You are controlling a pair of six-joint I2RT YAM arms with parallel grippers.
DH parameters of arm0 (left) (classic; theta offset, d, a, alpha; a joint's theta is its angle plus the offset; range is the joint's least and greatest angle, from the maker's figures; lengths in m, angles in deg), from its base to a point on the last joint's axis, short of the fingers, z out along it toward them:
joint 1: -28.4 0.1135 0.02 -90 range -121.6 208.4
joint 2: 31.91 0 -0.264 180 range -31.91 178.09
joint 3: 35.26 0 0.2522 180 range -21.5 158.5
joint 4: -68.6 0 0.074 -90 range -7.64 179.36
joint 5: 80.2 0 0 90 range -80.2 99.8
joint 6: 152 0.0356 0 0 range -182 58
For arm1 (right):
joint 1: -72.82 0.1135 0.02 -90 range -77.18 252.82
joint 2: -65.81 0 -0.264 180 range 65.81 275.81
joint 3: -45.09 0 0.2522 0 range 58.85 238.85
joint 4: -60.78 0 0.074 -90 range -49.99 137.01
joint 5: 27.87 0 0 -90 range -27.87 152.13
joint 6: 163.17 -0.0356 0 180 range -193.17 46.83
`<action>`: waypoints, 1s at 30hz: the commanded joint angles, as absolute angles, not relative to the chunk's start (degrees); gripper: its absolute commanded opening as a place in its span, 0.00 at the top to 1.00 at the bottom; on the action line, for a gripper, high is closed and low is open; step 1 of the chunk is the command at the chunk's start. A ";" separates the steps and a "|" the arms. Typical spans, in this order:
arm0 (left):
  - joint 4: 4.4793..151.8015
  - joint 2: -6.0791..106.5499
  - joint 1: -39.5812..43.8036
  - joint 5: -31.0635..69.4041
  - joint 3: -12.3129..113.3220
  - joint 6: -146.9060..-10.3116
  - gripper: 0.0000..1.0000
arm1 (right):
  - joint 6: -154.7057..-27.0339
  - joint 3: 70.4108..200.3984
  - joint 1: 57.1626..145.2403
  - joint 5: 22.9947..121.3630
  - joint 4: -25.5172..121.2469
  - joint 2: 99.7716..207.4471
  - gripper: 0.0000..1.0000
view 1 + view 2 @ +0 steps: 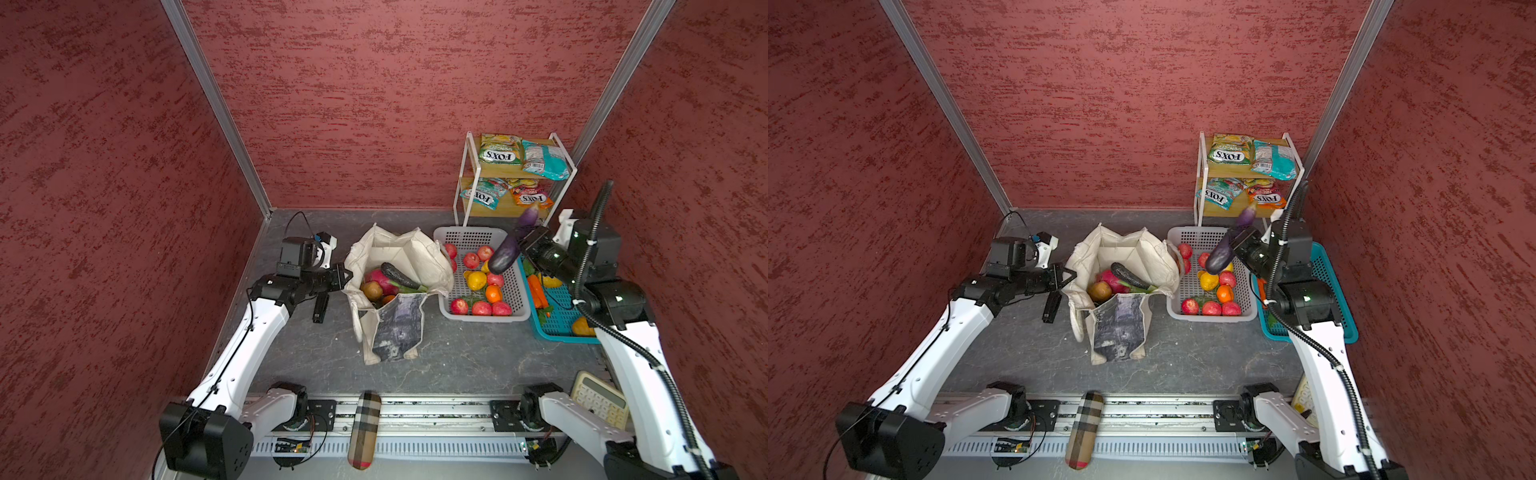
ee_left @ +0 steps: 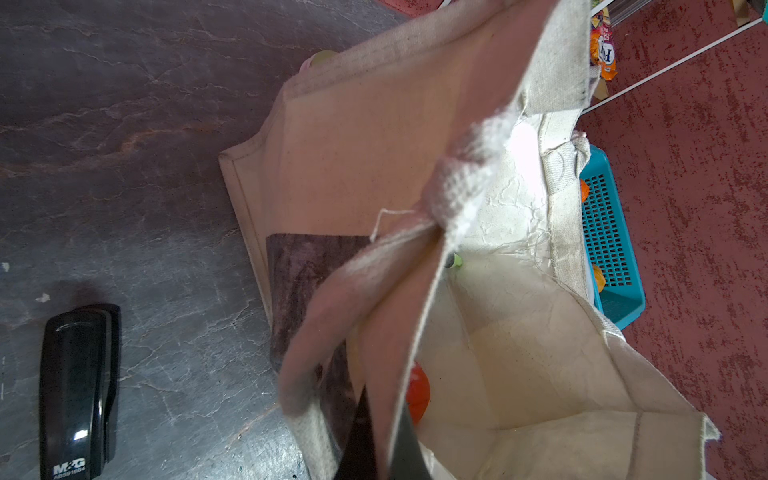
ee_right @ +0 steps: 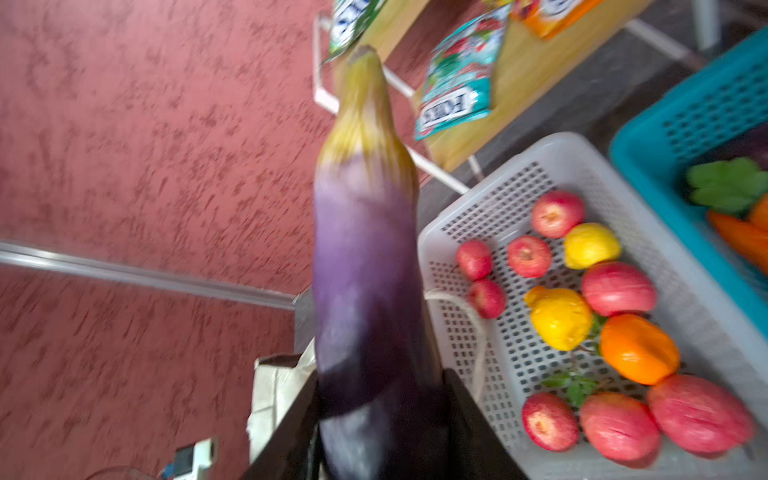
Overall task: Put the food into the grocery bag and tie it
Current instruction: 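Lift the purple eggplant and carry it over the bag mouth with the right gripper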
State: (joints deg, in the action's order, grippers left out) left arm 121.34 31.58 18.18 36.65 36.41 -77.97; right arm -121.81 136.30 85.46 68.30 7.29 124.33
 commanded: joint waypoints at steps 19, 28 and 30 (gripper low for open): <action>121.87 31.46 17.65 35.83 37.11 -76.77 1.00 | -110.74 152.37 118.76 54.30 17.31 148.78 0.66; 121.97 31.29 17.64 35.84 37.13 -76.68 1.00 | -110.92 153.07 120.78 54.86 19.50 154.08 0.66; 122.00 31.20 17.66 35.86 37.13 -76.68 1.00 | -111.02 153.07 121.02 55.05 19.68 154.69 0.66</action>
